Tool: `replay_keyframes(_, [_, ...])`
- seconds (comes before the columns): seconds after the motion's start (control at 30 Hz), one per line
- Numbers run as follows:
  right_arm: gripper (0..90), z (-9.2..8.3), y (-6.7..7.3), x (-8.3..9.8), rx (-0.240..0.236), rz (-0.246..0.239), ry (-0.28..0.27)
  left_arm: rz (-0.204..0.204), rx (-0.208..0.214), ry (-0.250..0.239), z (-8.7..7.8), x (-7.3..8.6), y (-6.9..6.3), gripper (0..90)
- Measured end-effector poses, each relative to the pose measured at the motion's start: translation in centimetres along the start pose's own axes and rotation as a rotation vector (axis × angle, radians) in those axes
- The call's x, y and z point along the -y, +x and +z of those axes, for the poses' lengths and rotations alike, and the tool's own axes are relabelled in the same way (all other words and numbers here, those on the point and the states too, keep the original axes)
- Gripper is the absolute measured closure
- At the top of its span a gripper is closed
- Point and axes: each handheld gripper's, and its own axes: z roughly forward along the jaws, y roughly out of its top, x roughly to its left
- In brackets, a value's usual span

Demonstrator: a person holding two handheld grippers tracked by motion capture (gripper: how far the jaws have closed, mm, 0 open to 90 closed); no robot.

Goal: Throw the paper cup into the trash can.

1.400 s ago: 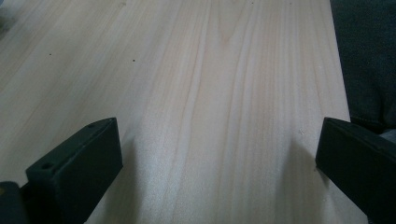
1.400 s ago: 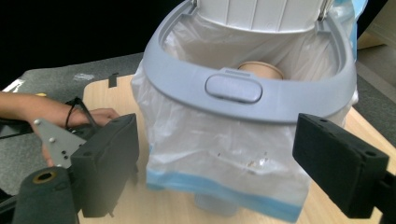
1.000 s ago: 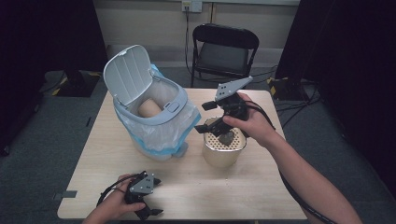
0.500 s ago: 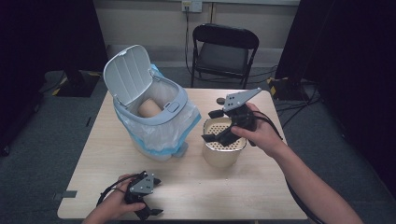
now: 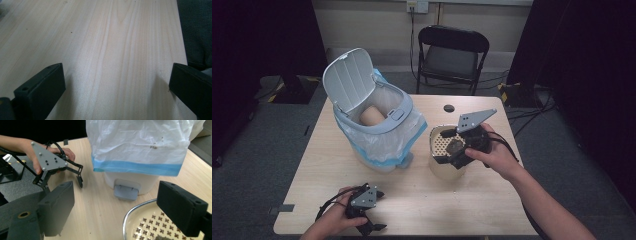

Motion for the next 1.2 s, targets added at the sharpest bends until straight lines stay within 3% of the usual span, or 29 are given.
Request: replay_keyframes(1.2, [14.6,-4.2,1.1,6.7,0.031,0.046,0.002,0.0,0.001,0.0,0.0,0.0,0.0,0.0])
